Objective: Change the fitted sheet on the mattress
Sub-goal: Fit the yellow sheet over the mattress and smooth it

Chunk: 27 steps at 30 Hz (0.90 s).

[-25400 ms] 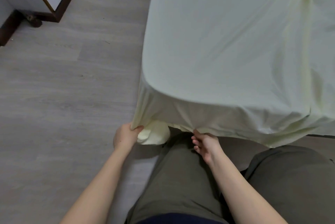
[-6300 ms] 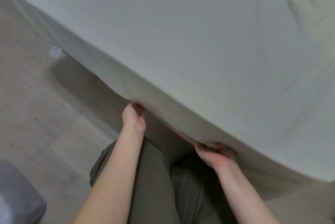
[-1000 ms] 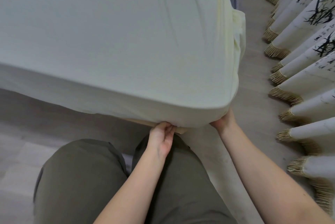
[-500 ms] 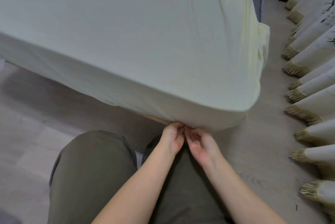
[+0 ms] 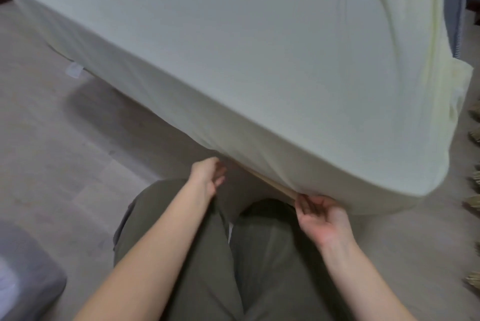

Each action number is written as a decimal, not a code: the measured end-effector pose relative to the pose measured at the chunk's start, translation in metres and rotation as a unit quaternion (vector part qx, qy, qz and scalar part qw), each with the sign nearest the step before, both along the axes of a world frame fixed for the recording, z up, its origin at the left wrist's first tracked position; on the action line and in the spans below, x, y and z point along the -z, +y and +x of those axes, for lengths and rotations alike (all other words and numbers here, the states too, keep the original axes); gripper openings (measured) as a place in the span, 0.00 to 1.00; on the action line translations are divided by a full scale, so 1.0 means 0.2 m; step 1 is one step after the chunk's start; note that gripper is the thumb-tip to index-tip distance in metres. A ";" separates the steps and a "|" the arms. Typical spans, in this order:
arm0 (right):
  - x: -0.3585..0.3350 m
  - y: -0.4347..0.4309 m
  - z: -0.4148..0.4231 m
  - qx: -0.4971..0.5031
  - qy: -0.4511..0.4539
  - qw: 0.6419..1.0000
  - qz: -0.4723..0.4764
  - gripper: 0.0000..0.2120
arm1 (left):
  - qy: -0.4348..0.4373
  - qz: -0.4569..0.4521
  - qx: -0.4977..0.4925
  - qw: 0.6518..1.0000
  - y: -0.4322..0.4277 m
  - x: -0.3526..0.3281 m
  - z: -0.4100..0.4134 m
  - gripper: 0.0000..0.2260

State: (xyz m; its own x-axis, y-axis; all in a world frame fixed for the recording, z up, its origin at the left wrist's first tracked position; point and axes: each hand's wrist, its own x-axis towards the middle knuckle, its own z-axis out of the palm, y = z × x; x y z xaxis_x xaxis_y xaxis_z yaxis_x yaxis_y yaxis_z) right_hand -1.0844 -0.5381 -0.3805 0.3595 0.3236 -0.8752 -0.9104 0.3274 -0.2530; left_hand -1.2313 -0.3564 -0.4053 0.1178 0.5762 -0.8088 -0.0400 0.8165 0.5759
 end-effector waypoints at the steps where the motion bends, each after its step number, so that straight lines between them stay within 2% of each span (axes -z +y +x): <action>1: 0.00 0.02 -0.04 -0.002 -0.010 1.000 0.000 0.14 | -0.008 0.020 -0.032 0.999 0.08 0.00 -0.06 0.06; 2: 0.00 0.05 -0.07 -0.010 -0.016 1.000 0.003 0.14 | -0.022 0.037 -0.055 0.998 0.15 0.00 -0.10 0.06; 4: 0.00 0.12 -0.14 -0.045 -0.009 0.999 0.014 0.14 | -0.049 0.058 -0.071 0.995 0.26 0.01 -0.17 0.13; 6: 0.00 0.23 -0.21 -0.104 0.004 0.994 0.037 0.16 | -0.069 0.061 -0.056 0.994 0.34 0.02 -0.19 0.17; 8: -0.01 0.35 -0.27 -0.163 0.010 0.985 0.064 0.18 | -0.089 0.053 -0.037 0.994 0.39 0.03 -0.19 0.17; 11: 0.00 0.52 -0.35 -0.229 0.014 0.969 0.091 0.12 | -0.089 0.036 -0.057 0.994 0.43 0.04 -0.17 0.12; 14: 0.03 0.65 -0.39 -0.242 0.028 0.964 0.104 0.09 | -0.096 0.034 -0.116 0.988 0.43 0.05 -0.16 0.11; 16: 0.04 0.72 -0.41 -0.232 0.032 0.966 0.107 0.10 | -0.093 0.052 -0.168 0.980 0.43 0.05 -0.15 0.06; 19: 0.05 0.79 -0.42 -0.215 0.034 0.971 0.097 0.15 | -0.082 0.050 -0.213 0.972 0.39 0.00 -0.15 0.07; 21: 0.04 0.80 -0.44 -0.225 0.020 0.970 0.092 0.12 | -0.054 0.053 -0.193 0.978 0.32 -0.02 -0.15 0.10; 24: 0.00 0.78 -0.48 -0.293 -0.033 0.953 0.073 0.10 | -0.105 0.064 -0.107 0.987 0.22 -0.08 -0.12 0.15; 26: -0.08 0.75 -0.50 -0.376 -0.104 0.919 0.049 0.10 | -0.143 0.069 -0.061 0.986 0.21 -0.12 -0.10 0.16; 27: -0.13 0.73 -0.51 -0.425 -0.164 0.889 0.037 0.10 | -0.143 0.073 -0.033 0.986 0.20 -0.14 -0.09 0.17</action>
